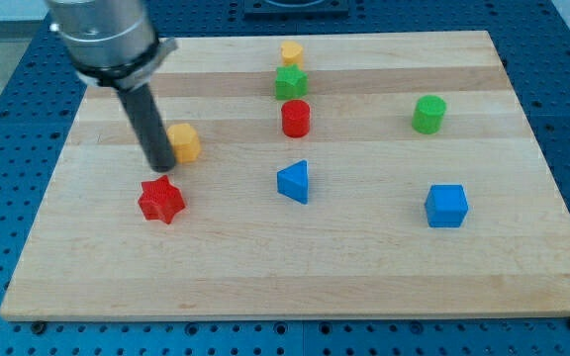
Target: Push the hexagon in between the red circle and red star
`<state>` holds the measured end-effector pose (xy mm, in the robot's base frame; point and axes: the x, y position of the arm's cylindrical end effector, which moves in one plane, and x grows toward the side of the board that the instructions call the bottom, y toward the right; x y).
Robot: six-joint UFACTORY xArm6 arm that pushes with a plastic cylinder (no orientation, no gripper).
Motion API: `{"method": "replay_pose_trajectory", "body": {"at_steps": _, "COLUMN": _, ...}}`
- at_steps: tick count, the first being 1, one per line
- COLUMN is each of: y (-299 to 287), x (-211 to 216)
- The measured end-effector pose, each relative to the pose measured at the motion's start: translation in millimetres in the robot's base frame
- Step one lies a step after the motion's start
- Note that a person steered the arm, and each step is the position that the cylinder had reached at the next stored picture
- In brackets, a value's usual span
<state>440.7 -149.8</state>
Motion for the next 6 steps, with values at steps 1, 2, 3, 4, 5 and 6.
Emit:
{"method": "replay_pose_trajectory", "body": {"at_steps": 1, "y": 23, "x": 0}}
{"method": "replay_pose_trajectory", "body": {"at_steps": 2, "y": 15, "x": 0}}
{"method": "replay_pose_trajectory", "body": {"at_steps": 3, "y": -25, "x": 0}}
{"method": "replay_pose_trajectory", "body": {"at_steps": 4, "y": -53, "x": -6}}
{"method": "replay_pose_trajectory", "body": {"at_steps": 5, "y": -30, "x": -58}}
{"method": "replay_pose_trajectory", "body": {"at_steps": 6, "y": -3, "x": -56}}
